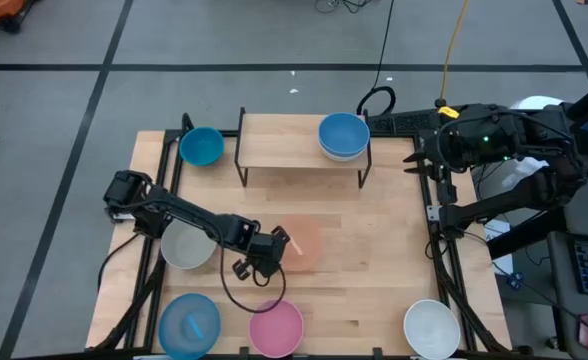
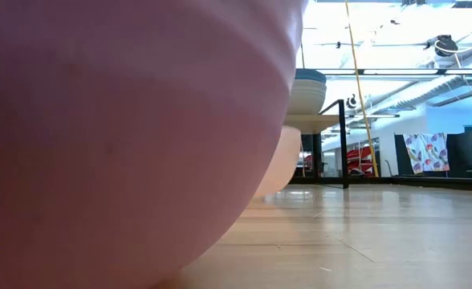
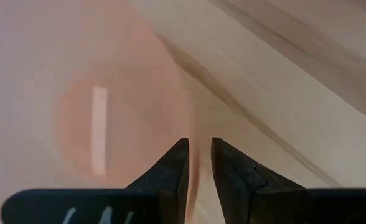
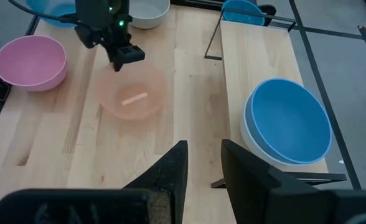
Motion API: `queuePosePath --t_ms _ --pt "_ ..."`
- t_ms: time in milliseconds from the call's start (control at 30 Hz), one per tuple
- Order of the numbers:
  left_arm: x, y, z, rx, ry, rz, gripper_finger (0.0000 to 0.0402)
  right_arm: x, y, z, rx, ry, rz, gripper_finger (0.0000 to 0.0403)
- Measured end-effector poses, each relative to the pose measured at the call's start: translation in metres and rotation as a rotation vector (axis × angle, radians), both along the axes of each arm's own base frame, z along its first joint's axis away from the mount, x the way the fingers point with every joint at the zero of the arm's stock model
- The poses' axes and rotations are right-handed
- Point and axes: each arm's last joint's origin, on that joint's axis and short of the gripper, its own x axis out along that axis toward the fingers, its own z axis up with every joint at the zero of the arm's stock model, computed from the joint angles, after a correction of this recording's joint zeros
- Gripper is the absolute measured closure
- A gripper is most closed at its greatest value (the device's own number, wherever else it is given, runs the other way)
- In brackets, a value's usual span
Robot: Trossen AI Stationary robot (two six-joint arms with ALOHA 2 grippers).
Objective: Place and stack bowls onto a shelf
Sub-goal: Put the orange transparent bowl on the shelf
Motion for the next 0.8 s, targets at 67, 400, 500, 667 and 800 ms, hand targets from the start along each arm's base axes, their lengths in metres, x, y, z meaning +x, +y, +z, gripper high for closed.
queuePosePath --t_ms 67,400,500,667,800 --pt "0.004 -0.001 0.0 -0.01 -0.031 0.012 0.033 -0.001 0.0 0.0 0.0 -0.003 0.0 0.0314" --pt "0.007 0.003 -0.005 -0.065 -0.013 0.21 0.0384 -0.001 0.0 0.0 0.0 -0.004 0.0 0.0314" --pt "0.008 0.004 -0.004 -0.13 -0.002 0.314 0.039 -0.001 0.0 0.0 0.0 -0.004 0.0 0.0314" --pt "0.009 0.011 0.008 -0.231 -0.012 0.51 0.0394 -0.001 0.0 0.0 0.0 -0.004 -0.001 0.0314" --pt "0.012 0.017 0.05 -0.289 -0.133 0.553 0.0394 -0.001 0.0 0.0 0.0 -0.004 0.0 0.0314"
